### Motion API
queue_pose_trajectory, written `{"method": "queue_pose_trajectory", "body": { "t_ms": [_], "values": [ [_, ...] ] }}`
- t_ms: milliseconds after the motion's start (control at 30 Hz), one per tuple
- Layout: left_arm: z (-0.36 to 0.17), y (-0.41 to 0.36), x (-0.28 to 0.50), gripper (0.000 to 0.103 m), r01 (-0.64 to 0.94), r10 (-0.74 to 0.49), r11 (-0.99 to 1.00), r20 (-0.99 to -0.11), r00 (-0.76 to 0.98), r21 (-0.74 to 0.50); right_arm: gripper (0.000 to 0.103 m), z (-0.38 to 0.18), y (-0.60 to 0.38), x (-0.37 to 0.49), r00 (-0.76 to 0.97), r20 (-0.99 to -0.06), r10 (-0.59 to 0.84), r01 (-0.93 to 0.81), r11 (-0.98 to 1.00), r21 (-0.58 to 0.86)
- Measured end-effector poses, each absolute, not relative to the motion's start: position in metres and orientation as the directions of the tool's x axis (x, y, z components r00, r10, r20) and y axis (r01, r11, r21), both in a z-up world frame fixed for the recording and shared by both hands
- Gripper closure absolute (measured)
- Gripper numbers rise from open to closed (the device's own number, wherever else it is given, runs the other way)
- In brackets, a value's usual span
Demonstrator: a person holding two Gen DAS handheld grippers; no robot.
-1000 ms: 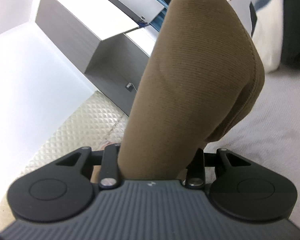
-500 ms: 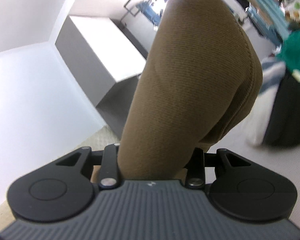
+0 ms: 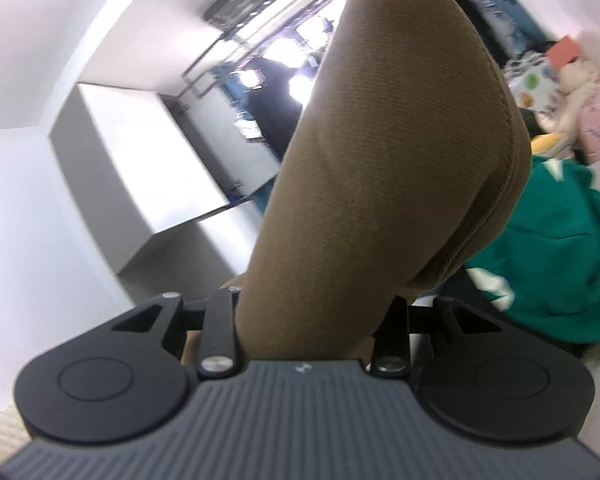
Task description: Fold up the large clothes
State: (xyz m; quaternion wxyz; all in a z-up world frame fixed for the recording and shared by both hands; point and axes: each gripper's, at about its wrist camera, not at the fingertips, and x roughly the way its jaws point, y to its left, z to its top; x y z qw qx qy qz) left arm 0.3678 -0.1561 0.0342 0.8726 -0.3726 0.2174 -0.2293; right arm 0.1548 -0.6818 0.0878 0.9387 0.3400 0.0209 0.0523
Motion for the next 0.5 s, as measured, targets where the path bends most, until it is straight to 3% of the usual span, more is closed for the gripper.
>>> {"method": "queue_pose_trajectory", "body": {
  "t_ms": [300, 500],
  "values": [
    [-0.056, -0.254, 0.439, 0.076, 0.258, -0.645, 0.662, -0.36, 0.674, -0.704, 0.063, 0.004, -0.741, 0.149, 0.986, -0.165, -0.009, 0.12, 0.728, 0.675],
    [-0.104, -0.263, 0.444, 0.076, 0.294, -0.655, 0.685, -0.388, 0.648, -0.666, 0.064, -0.056, -0.743, 0.13, 0.975, -0.223, -0.006, 0.163, 0.7, 0.695]
  ]
}}
